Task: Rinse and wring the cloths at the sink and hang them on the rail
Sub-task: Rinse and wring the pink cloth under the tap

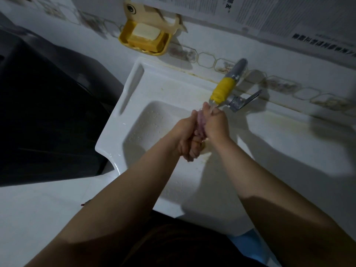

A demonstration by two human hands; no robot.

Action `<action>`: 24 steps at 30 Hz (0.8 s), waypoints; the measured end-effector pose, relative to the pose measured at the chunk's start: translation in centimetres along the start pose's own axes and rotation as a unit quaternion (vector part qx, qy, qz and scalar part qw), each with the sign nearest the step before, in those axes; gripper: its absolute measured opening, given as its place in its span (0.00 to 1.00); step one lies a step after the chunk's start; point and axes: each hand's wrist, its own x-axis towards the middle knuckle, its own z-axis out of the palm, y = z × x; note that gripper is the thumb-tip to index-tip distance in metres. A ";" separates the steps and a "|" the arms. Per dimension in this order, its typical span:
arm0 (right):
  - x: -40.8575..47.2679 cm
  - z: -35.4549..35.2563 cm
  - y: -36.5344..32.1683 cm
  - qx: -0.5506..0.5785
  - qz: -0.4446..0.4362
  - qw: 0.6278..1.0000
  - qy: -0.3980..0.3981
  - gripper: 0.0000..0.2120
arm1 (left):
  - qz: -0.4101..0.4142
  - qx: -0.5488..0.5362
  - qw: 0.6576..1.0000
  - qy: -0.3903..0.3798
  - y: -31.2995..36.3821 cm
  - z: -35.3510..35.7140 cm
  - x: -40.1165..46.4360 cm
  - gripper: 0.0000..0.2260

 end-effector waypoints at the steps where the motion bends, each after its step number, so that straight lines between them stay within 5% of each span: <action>1: 0.6 -0.8 -0.2 0.052 0.033 0.998 -0.023 0.17 | -0.014 -0.002 0.999 -0.039 0.0 0.0 -0.3 0.27; 4: 0.8 -2.3 -0.2 0.239 0.182 0.945 -0.131 0.23 | 0.001 -0.064 0.987 -0.148 0.3 -1.2 -0.4 0.26; 7: 0.1 -2.2 0.7 0.321 0.163 0.909 -0.209 0.17 | 0.003 -0.088 0.982 -0.166 0.6 -2.7 -0.6 0.17; 10: -0.2 -1.9 1.8 0.313 0.118 0.935 -0.119 0.07 | -0.005 -0.034 0.988 -0.148 0.4 -3.7 -0.4 0.16; 14: -0.1 -2.8 0.6 0.201 0.045 0.978 0.007 0.08 | 0.094 0.056 0.994 0.027 -0.3 -4.0 0.1 0.12; 17: -1.7 -3.0 -0.7 0.142 -0.006 0.990 0.007 0.10 | 0.146 0.071 0.979 0.120 -0.5 -3.1 0.6 0.11; 21: -4.5 -0.6 -0.9 -0.076 -0.120 0.990 -0.011 0.21 | 0.127 -0.014 0.988 0.090 -0.2 -0.7 0.2 0.12; 24: -2.3 -0.6 -1.6 -0.112 -0.092 0.989 0.044 0.18 | 0.090 -0.046 0.992 0.081 -1.0 1.5 -0.4 0.15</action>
